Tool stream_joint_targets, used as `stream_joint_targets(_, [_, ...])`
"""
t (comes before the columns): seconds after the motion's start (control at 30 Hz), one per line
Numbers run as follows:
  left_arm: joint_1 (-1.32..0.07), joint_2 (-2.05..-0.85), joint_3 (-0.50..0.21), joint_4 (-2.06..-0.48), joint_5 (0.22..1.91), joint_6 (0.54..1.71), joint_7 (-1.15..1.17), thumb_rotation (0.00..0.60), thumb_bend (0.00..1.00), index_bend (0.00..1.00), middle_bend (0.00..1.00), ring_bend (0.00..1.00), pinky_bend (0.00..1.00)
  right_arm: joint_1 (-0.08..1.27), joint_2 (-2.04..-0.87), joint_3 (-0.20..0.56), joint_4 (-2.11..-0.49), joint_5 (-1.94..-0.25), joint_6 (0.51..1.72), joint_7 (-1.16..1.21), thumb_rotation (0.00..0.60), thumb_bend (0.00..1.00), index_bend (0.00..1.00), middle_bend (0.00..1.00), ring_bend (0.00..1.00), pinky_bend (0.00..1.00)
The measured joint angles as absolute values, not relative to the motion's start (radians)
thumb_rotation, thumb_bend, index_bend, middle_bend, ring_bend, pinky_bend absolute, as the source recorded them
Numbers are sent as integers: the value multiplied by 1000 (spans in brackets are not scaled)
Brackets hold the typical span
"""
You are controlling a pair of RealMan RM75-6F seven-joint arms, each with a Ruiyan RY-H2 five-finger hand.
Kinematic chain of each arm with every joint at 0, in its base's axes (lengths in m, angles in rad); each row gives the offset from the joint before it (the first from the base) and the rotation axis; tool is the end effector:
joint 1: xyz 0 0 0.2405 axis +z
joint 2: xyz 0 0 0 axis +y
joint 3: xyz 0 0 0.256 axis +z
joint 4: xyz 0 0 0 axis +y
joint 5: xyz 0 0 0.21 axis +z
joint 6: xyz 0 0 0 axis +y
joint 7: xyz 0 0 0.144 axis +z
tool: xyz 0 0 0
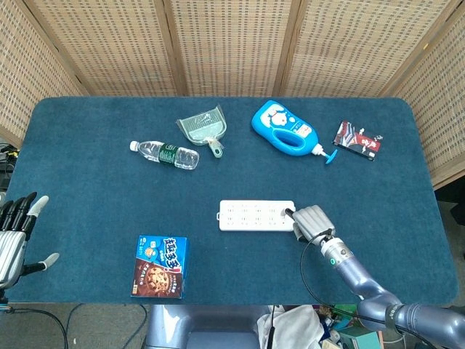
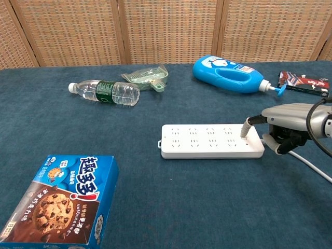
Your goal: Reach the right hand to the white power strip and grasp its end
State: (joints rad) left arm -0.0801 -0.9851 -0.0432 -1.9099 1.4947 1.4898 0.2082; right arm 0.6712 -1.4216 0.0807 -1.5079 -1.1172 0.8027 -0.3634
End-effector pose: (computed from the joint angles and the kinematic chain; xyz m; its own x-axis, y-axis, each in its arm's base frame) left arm -0.2614 0.1736 0.1750 0.4366 0.0171 0.8995 0.8996 -0.0200 -0.4363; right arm -0.2100 -0.3169 -0.0066 0.5691 -0.4204 0.7066 -0.8178 -0.3783 0.4336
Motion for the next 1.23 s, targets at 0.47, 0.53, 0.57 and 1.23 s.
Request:
stream_joint_targets(0.47, [-80,-983,-40,-1910,1499,1492,204,600,0,0,0,0,0,657,-1434,97,-1523,-1210,947,-321,600,753,244,950,970,1000])
stream_joint_targets(0.53, [-80,-983,-39,-1910,1500,1492,202,600,0,0,0,0,0,645,-1417,109,-1540,-1269,1002,-266,600,752,245,950,970,1000])
stream_joint_targets(0.57, [-80,-982,-39,-1910,1501,1492,201,600,0,0,0,0,0,639,-1406,113,-1551,-1294,1026,-242,600,752,245,950,970,1000])
stream_joint_targets(1.23, [-62,-967,-2,-1906,1578,1513,166,600,0,0,0,0,0,270,-1214,-15,-1550,-1635,1566,-37,600,0,0,0,0,0])
